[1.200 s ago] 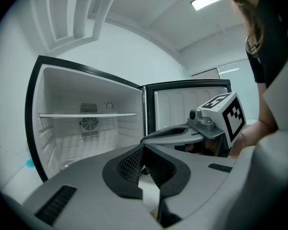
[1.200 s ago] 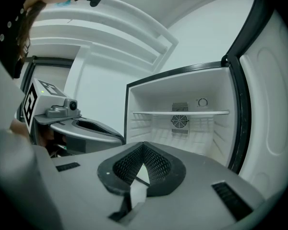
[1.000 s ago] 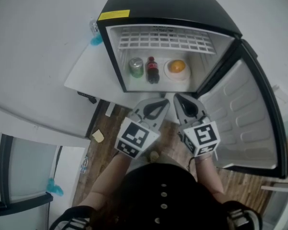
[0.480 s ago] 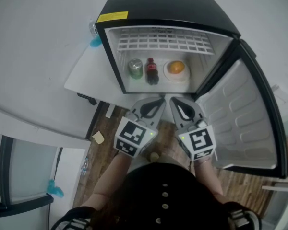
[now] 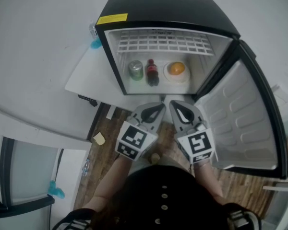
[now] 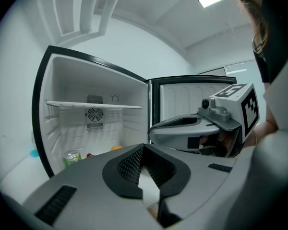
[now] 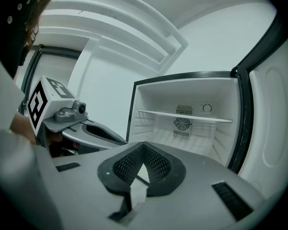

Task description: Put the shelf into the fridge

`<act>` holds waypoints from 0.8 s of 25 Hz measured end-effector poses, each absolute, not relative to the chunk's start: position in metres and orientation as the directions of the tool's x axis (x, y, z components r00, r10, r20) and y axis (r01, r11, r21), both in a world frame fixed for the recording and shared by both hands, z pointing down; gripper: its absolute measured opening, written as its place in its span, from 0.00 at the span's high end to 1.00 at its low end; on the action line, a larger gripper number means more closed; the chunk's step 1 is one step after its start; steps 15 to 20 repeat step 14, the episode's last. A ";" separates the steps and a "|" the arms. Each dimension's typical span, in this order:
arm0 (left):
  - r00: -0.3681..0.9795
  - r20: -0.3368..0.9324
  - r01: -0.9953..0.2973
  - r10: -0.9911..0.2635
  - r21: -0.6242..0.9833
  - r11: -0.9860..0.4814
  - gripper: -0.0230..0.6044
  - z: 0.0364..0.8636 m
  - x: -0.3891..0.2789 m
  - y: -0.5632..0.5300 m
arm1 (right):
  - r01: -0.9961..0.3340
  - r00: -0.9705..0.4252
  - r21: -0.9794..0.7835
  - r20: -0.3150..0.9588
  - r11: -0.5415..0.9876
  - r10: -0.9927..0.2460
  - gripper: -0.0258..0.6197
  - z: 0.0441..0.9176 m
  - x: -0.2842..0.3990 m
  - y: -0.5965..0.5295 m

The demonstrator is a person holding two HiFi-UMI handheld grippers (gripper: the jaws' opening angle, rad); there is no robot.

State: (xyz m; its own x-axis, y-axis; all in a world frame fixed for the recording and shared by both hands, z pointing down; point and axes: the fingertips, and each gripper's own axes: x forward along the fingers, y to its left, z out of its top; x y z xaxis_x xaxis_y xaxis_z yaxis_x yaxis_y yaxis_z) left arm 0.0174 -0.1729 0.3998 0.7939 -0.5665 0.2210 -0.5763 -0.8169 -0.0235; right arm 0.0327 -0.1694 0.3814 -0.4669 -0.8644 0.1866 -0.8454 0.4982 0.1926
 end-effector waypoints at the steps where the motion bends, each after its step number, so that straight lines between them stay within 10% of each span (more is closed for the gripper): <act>1: 0.794 0.222 -0.576 -0.566 -0.023 -0.817 0.95 0.400 0.017 -0.173 | -0.847 -0.466 0.188 0.190 0.498 -0.864 0.95 0.383 0.033 -0.169; 20: 0.791 0.227 -0.573 -0.568 -0.051 -0.818 0.95 0.397 0.024 -0.181 | -0.848 -0.476 0.171 0.169 0.501 -0.863 0.95 0.375 0.034 -0.175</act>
